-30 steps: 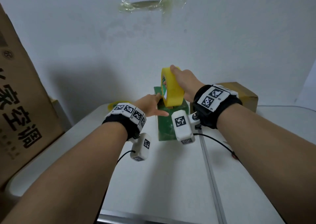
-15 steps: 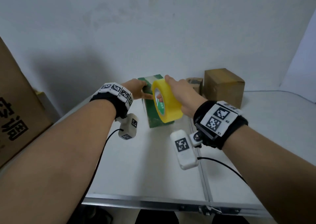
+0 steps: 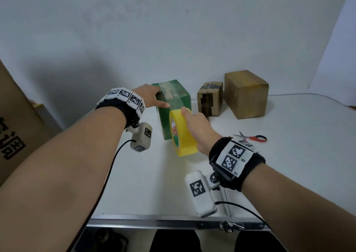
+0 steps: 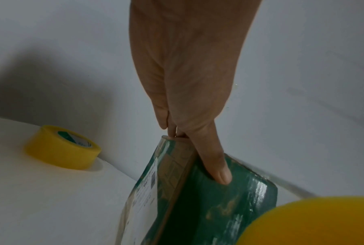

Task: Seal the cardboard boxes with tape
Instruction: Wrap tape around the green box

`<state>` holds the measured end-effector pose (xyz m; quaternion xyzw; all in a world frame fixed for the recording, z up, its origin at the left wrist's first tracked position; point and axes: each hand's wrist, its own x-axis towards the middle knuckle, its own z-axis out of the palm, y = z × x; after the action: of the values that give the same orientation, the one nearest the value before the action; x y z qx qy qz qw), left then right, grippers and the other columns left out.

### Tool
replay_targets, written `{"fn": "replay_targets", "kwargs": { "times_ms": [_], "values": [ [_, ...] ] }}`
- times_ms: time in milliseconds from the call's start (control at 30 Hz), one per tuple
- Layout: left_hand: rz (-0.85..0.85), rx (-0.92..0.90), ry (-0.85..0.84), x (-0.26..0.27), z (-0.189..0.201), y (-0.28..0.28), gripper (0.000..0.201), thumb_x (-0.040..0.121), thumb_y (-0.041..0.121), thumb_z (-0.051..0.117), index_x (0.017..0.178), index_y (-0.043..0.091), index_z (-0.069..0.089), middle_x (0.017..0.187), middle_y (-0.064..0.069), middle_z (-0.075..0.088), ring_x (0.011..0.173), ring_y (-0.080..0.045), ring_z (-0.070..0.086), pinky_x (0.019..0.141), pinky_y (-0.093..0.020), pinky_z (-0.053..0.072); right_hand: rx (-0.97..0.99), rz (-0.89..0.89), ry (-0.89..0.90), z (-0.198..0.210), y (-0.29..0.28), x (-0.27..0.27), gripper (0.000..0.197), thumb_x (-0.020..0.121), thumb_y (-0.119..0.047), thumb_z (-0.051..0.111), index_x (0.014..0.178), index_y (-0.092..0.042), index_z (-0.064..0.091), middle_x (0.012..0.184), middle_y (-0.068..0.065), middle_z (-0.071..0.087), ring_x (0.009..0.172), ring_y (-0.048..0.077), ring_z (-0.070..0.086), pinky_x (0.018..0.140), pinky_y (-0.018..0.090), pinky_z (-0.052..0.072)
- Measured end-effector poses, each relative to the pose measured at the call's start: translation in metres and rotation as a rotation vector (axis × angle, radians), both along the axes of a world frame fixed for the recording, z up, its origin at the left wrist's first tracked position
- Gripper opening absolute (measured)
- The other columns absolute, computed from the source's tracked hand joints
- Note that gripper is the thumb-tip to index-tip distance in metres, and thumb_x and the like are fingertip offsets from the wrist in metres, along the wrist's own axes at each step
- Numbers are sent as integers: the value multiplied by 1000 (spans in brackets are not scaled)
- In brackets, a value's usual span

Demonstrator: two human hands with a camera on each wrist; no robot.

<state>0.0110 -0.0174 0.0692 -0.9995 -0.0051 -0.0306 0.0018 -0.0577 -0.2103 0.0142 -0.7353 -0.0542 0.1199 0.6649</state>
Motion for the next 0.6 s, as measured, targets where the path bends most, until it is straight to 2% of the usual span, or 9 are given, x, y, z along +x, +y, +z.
{"fn": "replay_targets", "kwargs": {
  "times_ms": [100, 133, 233, 333, 433, 467, 533, 567, 600],
  "values": [
    [-6, 3, -9, 4, -1, 1, 78, 85, 63, 58, 142, 12, 42, 134, -10, 55, 117, -27, 54, 82, -28, 37, 15, -5, 5, -11, 4, 0, 46, 103, -41, 40, 102, -1, 63, 71, 10, 72, 61, 19, 66, 72, 33, 58],
    [-2, 0, -12, 4, -2, 1, 79, 85, 63, 58, 142, 12, 42, 135, -9, 54, 117, -27, 54, 82, -28, 37, 19, -7, 13, -16, 5, 3, 47, 103, -42, 40, 106, -1, 62, 74, 12, 74, 63, 20, 68, 74, 35, 59],
    [-16, -12, -5, 6, -4, 2, 79, 85, 63, 57, 143, 11, 41, 135, -10, 54, 116, -26, 55, 81, -28, 37, -4, -1, 67, -23, 7, 1, 47, 102, -45, 40, 109, -3, 59, 77, 12, 74, 65, 19, 69, 61, 23, 56],
    [-15, 8, 10, 8, -4, 3, 77, 87, 63, 54, 142, 10, 40, 132, -10, 55, 112, -27, 56, 82, -29, 39, 6, 16, 88, -24, 10, 3, 49, 100, -47, 42, 116, -3, 59, 81, 13, 75, 76, 25, 72, 82, 37, 59],
    [-5, 13, 77, 12, -5, 10, 70, 87, 55, 61, 139, 12, 41, 131, -5, 54, 113, -27, 55, 89, -32, 42, 32, 51, 104, -23, 12, 7, 50, 97, -48, 45, 115, -3, 58, 94, 19, 73, 83, 30, 71, 89, 44, 57],
    [-3, -22, 135, 10, -4, 9, 65, 82, 47, 68, 132, 13, 44, 128, -4, 54, 111, -27, 55, 91, -34, 44, 25, 48, 107, -23, 14, 10, 53, 94, -50, 46, 115, -3, 59, 103, 21, 71, 88, 32, 71, 90, 45, 56],
    [-2, -111, 214, 12, -1, 8, 41, 73, 28, 69, 107, 12, 50, 112, -8, 57, 97, -24, 54, 84, -36, 47, 2, 31, 112, -28, 16, 20, 61, 89, -55, 47, 119, -3, 57, 112, 21, 67, 98, 34, 68, 91, 48, 55],
    [0, -171, 220, 14, 0, 7, 23, 78, 20, 64, 95, 11, 51, 105, -10, 58, 93, -24, 52, 81, -32, 44, -1, 39, 129, -33, 18, 28, 68, 86, -58, 48, 125, -2, 55, 117, 20, 65, 103, 34, 66, 93, 48, 55],
    [6, -204, 180, 16, 3, 7, 7, 86, 12, 57, 92, 8, 54, 107, -12, 59, 97, -26, 51, 83, -31, 42, -10, 48, 148, -45, 22, 45, 81, 80, -63, 49, 133, -2, 50, 126, 20, 61, 111, 34, 62, 98, 51, 51]
  ]
}}
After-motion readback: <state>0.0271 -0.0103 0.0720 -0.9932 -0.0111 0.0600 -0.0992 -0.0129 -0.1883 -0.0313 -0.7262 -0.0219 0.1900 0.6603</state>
